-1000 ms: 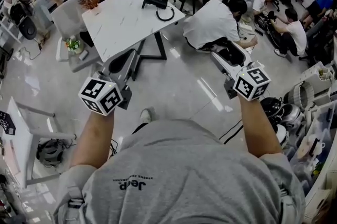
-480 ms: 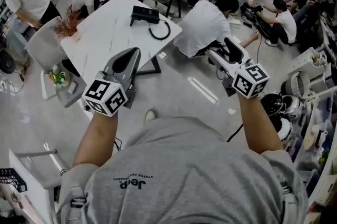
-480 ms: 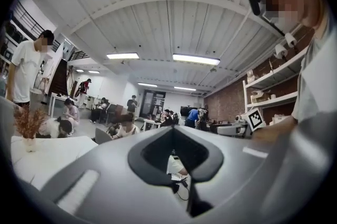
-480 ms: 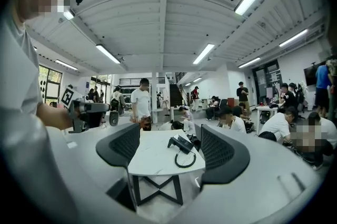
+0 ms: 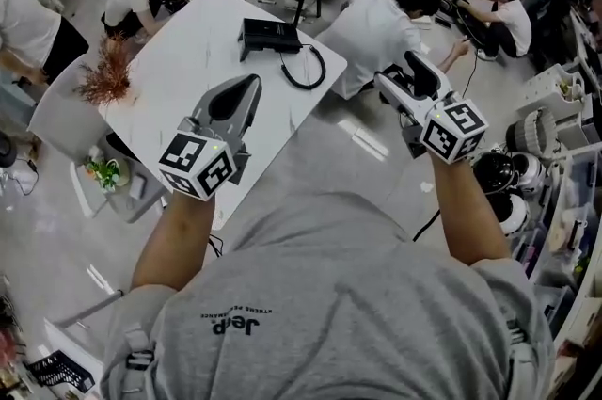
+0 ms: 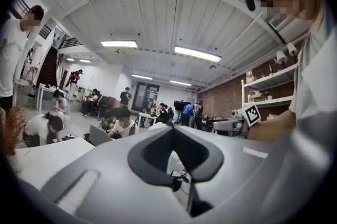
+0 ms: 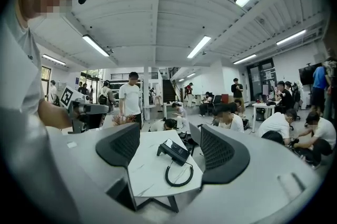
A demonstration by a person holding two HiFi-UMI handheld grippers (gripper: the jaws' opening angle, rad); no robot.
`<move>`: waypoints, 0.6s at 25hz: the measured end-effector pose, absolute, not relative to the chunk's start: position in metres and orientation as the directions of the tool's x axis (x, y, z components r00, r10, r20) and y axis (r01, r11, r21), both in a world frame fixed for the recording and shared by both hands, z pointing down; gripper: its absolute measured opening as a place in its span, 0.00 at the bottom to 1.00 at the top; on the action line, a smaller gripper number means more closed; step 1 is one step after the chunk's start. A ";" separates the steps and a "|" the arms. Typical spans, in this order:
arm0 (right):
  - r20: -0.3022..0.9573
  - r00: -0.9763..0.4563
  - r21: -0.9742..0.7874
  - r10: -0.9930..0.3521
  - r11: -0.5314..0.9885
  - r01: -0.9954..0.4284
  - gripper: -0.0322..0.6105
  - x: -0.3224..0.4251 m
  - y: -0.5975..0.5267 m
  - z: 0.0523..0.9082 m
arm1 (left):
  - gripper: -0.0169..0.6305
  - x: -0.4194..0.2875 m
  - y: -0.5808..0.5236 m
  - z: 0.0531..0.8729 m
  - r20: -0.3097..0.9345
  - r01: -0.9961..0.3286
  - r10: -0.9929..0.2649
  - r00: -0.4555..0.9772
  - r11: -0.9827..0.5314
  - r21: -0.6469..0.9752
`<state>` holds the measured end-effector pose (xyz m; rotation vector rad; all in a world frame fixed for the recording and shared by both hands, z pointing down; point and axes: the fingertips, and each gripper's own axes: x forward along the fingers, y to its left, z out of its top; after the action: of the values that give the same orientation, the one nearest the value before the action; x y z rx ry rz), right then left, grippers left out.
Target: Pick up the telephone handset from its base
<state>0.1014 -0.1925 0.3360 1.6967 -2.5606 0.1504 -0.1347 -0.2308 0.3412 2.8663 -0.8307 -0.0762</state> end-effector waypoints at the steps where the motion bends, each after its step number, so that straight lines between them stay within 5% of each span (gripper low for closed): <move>1: 0.116 -0.387 -0.047 -0.915 0.385 -0.922 0.58 0.101 -0.200 0.339 | 0.11 -0.134 -0.239 0.345 0.002 -0.525 -0.532 0.846 -0.834 0.169; 15: 0.172 -0.522 -0.122 -0.836 0.508 -0.853 0.58 0.159 -0.308 0.403 | 0.11 -0.075 -0.325 0.402 0.113 -0.639 -0.630 0.768 -0.746 0.189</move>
<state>0.1588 -0.3082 0.4032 1.4869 -2.6479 0.2931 -0.0753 -0.3252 0.4020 2.7474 -0.9991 0.0611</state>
